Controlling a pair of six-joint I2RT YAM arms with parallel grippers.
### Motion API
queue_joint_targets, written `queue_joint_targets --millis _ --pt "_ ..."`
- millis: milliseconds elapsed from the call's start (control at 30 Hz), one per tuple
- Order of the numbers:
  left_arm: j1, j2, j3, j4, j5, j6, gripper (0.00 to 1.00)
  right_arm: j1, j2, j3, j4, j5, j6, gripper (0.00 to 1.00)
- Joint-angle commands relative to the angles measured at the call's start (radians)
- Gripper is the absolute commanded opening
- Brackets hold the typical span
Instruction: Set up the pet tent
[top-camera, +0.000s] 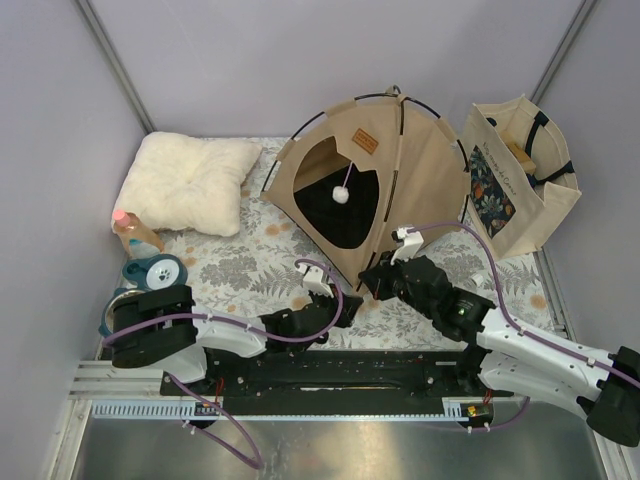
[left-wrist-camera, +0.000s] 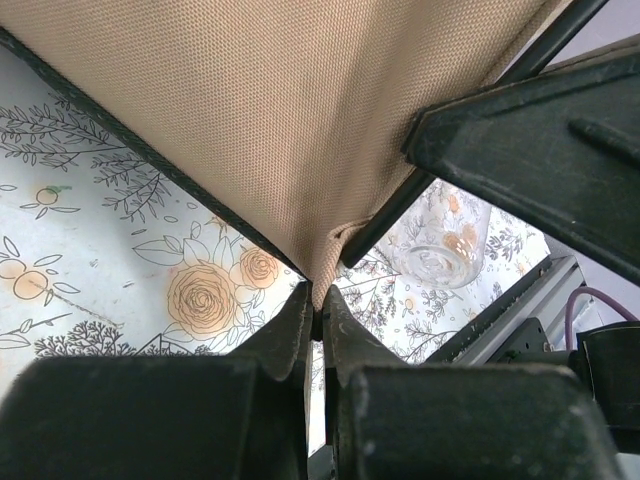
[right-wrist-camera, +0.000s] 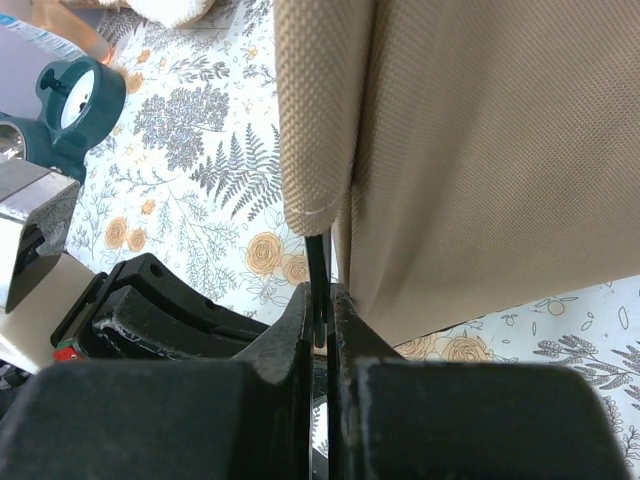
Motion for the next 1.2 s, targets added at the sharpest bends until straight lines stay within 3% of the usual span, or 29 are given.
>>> queue_joint_targets --millis 0,1167 --pt "-0.060 0.043 -0.048 -0.127 0.070 0.027 0.00 -0.024 -0.042 0.112 0.201 0.254 -0.033 0.00" --pt "-0.067 0.123 -0.056 -0.058 0.076 -0.017 0.00 -0.022 -0.010 0.167 0.195 0.312 0.013 0.00"
